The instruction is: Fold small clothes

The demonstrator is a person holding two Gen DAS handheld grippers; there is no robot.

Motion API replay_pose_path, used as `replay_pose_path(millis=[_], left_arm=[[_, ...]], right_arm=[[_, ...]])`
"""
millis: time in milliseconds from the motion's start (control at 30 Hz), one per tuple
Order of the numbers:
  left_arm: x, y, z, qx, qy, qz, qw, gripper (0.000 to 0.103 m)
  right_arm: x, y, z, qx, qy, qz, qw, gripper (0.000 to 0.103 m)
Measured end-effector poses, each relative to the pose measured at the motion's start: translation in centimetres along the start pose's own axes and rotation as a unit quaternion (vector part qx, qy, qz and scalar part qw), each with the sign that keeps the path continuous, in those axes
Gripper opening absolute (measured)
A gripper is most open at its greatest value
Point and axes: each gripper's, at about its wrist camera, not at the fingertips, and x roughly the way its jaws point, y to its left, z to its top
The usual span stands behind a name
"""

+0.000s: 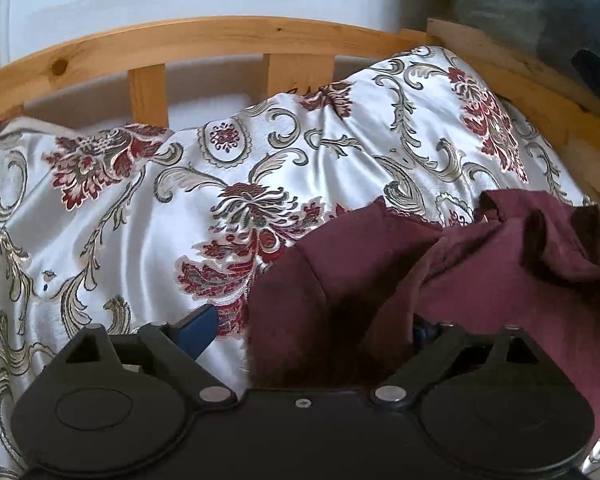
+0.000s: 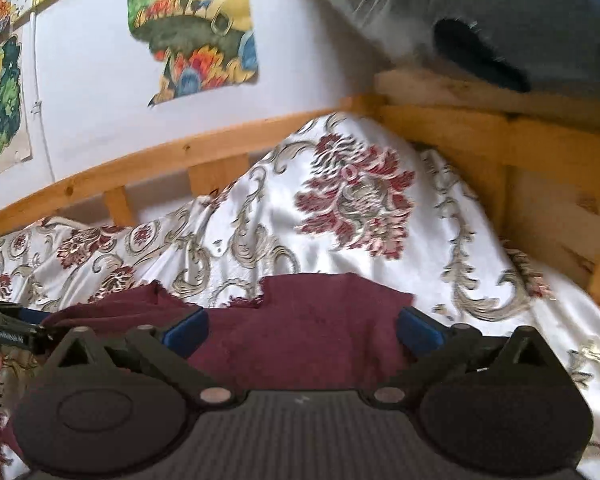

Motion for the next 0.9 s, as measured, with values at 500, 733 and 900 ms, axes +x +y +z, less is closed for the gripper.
replay_pose_path(millis=[500, 733, 900], left_arm=[[-1.8, 2.1, 2.1, -0.087, -0.012, -0.028, 0.9957, 0.098], [-1.1, 1.6, 1.8, -0.061, 0.0, -0.012, 0.9981, 0.098], [-0.6, 4.0, 2.0, -0.138, 0.009, -0.034, 0.9898, 0.098]], right_arm=[[4.0, 7.0, -5.2, -0.338, 0.075, -0.104, 0.932, 0.029], [2.3, 2.2, -1.2, -0.151, 0.02, -0.126, 0.98, 0.008], [2.7, -0.4, -2.0, -0.082, 0.05, -0.129, 0.987, 0.008]])
